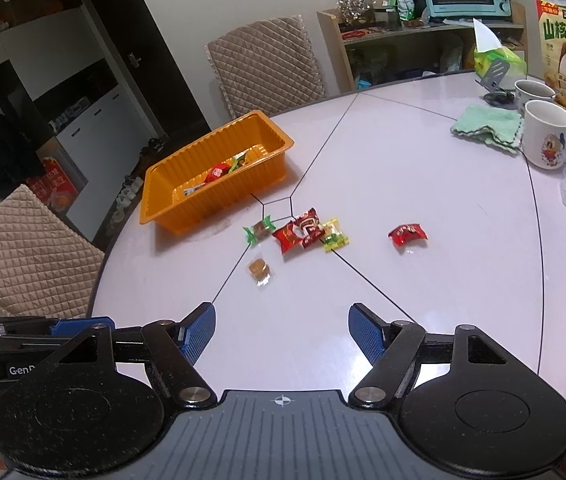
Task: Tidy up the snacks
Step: 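Move both open tools back toward the remaining candies on the table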
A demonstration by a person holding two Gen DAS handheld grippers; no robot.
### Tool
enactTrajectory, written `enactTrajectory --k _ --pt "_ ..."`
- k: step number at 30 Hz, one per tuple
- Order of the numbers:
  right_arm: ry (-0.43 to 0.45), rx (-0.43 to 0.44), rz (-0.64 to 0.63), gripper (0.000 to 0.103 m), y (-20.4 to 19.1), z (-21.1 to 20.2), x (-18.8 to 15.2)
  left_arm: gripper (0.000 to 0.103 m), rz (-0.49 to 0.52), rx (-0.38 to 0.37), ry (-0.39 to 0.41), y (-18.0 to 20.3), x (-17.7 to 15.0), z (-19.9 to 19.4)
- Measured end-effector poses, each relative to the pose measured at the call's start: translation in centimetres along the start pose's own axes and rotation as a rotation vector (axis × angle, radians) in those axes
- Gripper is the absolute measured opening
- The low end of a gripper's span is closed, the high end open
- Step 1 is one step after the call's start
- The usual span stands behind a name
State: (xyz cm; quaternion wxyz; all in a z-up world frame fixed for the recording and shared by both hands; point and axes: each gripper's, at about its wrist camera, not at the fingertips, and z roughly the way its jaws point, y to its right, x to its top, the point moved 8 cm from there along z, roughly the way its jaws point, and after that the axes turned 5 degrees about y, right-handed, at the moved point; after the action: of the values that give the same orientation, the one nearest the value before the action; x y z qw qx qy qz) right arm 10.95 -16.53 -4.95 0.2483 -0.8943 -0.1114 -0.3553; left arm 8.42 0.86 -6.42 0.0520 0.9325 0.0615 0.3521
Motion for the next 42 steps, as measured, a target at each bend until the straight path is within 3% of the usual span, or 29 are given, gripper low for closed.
enactTrajectory --k 14,27,42 --pt "-0.001 -0.007 -0.009 0.073 0.6 -1.1 -1.8 0.049 0.05 -0.001 0.005 1.2 -1.1 -0.3" --pt "0.002 -0.111 0.049 0.073 3.3 1.3 0.2 0.049 0.127 -0.071 -0.042 1.4 1.4 5.7" --pt "-0.022 -0.185 0.137 0.073 6.2 4.7 1.2 0.045 0.134 -0.094 -0.063 0.4 2.8 12.0"
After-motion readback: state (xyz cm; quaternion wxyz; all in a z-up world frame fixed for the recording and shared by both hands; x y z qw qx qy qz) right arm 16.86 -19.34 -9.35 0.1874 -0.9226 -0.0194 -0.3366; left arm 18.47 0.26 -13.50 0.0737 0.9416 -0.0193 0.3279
